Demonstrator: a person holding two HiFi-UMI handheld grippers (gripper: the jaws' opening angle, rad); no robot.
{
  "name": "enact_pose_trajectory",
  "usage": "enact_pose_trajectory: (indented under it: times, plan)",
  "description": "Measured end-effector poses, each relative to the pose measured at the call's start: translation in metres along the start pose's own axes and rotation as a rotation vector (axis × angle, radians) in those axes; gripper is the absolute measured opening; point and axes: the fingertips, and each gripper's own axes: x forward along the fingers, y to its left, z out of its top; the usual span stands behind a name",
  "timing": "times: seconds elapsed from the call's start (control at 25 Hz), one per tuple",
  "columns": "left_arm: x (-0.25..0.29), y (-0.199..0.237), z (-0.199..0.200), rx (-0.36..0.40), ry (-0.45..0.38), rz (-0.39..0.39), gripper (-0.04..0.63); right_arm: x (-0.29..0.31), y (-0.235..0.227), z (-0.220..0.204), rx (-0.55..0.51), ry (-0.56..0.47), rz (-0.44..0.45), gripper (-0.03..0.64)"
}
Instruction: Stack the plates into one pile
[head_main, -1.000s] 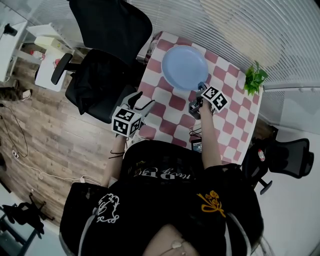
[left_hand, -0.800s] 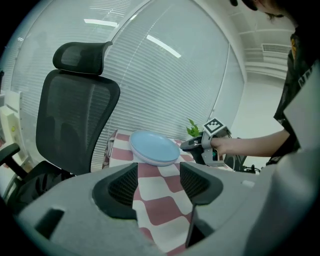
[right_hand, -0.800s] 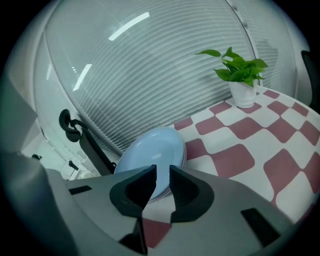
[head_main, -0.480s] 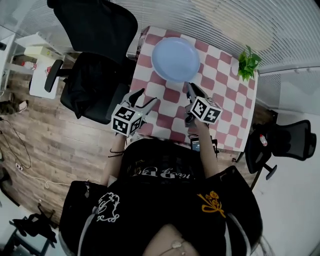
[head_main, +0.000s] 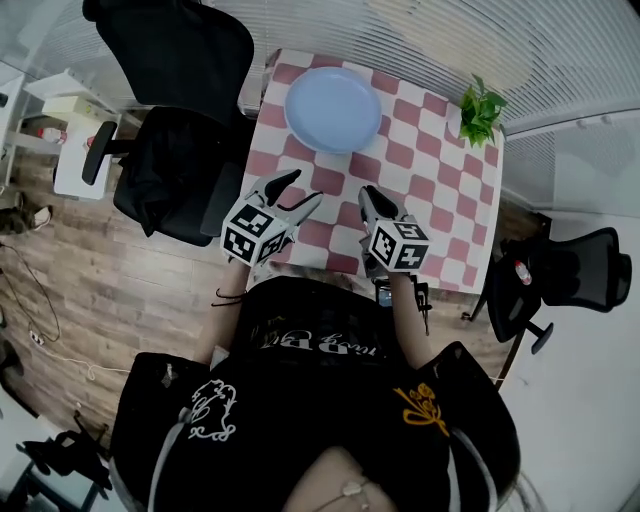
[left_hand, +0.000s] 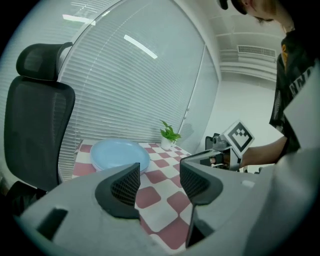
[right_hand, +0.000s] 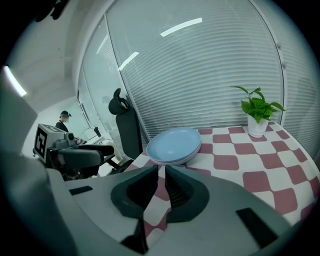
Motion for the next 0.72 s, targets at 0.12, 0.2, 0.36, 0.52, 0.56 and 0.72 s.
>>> enact_pose_trajectory:
  times: [0.12, 0.2, 0.36, 0.52, 0.56, 0.72]
  plan:
    - [-0.001, -0.021, 0.005, -0.011, -0.028, -0.006, 0.259, -0.013, 0.010, 0.000, -0.045, -0.014, 0.038, 0.043]
    - [0.000, -0.036, 0.006, -0.018, -0.045, 0.001, 0.258, -0.026, 0.018, -0.002, -0.093, -0.020, 0.071, 0.043]
    - [0.008, -0.076, 0.006, -0.035, -0.073, 0.023, 0.254, -0.062, 0.024, -0.013, -0.160, -0.035, 0.139, 0.043]
    - [0.011, -0.128, 0.006, -0.016, -0.115, 0.044, 0.138, -0.106, 0.017, -0.028, -0.191, -0.057, 0.188, 0.043]
    - [0.012, -0.141, 0.004, -0.010, -0.121, 0.052, 0.132, -0.117, 0.015, -0.033, -0.195, -0.063, 0.199, 0.043]
    - [0.010, -0.190, -0.013, 0.010, -0.115, 0.097, 0.124, -0.157, 0.005, -0.056, -0.205, -0.074, 0.247, 0.043]
